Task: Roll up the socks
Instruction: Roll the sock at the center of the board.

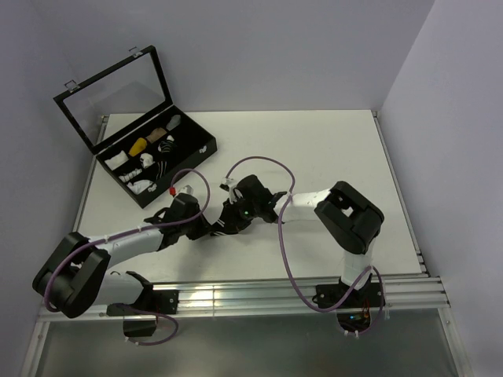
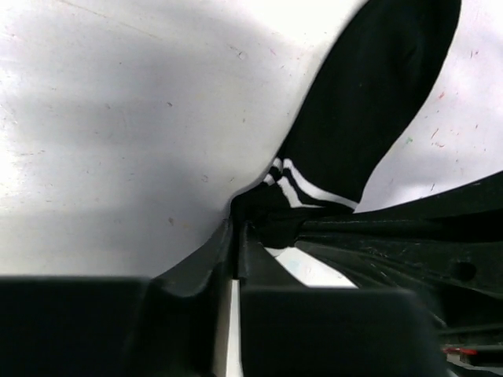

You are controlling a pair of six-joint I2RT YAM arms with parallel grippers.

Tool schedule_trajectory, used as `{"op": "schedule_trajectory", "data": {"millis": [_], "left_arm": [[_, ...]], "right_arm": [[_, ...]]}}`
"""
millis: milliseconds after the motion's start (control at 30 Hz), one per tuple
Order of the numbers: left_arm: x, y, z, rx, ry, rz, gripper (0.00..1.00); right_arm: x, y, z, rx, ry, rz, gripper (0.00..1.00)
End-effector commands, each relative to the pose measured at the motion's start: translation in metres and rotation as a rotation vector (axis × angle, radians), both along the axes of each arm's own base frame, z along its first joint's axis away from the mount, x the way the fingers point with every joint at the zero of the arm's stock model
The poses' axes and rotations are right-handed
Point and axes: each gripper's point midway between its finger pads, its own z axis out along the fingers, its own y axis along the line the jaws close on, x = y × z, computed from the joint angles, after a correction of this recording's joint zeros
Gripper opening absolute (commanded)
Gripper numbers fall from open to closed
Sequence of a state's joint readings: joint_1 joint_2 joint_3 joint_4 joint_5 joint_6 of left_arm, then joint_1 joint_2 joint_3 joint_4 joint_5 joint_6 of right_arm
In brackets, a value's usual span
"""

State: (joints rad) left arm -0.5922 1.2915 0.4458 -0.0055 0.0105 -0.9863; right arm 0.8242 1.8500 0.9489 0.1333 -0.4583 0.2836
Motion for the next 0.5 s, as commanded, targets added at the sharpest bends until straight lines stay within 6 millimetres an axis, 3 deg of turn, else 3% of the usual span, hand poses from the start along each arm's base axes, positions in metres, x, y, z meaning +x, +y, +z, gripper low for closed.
{"op": "schedule_trajectory", "data": {"millis": [0,67,233,467], "left_arm": [[0.004,-0.002,0.006,0.010,0.001,-0.012,0.08],[0.006,-0.003,0.009,0.015,0.005,-0.014,0.00],[0.009,-0.008,0.018,0.022,0.029,-0.025,0.00],[0.005,-0.012,0.018,0.030,0.100,-0.029,0.00]], "right_arm": [[0.009,-0.011,0.002,-0.027,-0.028,-0.034,0.16],[0.008,-0.011,0.013,-0.009,-0.067,-0.029,0.17],[0.006,-0.012,0.033,-0.010,-0.217,-0.024,0.34],[-0.003,-0.010,0.047,-0.014,-0.377,-0.005,0.41]]}}
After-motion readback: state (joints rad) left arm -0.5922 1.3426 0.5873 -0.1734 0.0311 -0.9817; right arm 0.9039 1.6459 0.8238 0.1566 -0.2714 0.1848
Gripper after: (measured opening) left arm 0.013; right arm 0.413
